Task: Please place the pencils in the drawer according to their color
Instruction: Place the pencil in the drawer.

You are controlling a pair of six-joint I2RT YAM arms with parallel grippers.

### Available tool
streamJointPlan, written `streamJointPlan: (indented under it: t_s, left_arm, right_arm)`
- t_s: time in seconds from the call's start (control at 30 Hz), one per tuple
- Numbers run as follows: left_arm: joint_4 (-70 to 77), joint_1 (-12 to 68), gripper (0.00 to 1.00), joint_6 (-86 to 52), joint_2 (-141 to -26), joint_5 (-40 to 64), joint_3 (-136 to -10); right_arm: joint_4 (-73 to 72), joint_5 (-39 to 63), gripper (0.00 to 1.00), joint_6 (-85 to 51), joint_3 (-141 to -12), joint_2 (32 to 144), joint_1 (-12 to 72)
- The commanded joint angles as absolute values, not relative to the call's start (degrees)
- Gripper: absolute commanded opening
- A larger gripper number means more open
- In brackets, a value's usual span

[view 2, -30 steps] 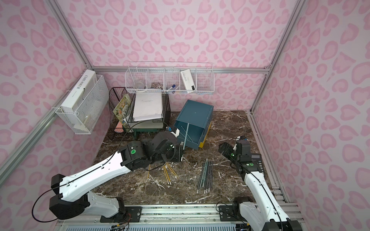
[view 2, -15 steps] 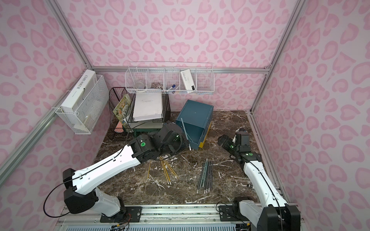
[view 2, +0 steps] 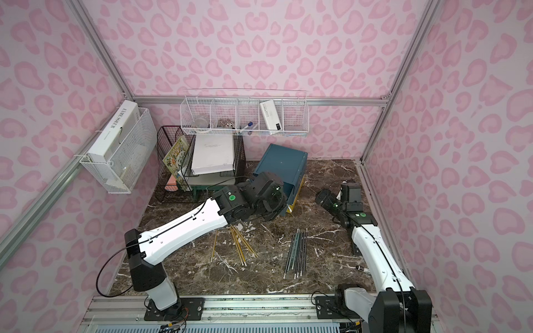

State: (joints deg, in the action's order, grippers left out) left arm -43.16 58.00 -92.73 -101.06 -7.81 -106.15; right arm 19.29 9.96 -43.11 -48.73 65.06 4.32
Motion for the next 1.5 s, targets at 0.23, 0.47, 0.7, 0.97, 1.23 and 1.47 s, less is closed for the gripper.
streamJointPlan:
  t_s: [0.23,0.47,0.7,0.97,1.23,1.47]
  left_arm:
    - [-46.7,55.0,0.0,-94.3,-101.8,-4.4,-105.8]
    - [-46.5,52.5,0.0,-92.9,-103.6,-1.4,-106.4]
    - [-46.8,50.1,0.0,-90.1,-105.6,0.5,-108.2]
    - [-47.4,47.7,0.0,-87.7,-108.1,1.7,-110.3]
    - [-47.9,46.7,0.0,-86.0,-110.3,2.3,-111.6]
    - [-47.4,46.3,0.5,-83.7,-110.7,2.2,-112.8]
  right_arm:
    - [19.4,10.5,1.0,-44.0,-48.4,65.7,3.7]
    - [19.2,10.5,1.0,-44.0,-48.1,66.3,3.4]
    - [19.0,10.7,1.0,-43.9,-47.9,66.6,2.8]
    - [18.6,11.1,1.0,-43.4,-47.1,66.7,1.9]
    - [18.5,11.8,1.0,-43.0,-46.4,66.2,1.0]
    - [18.5,12.4,1.0,-42.6,-46.2,65.9,0.4]
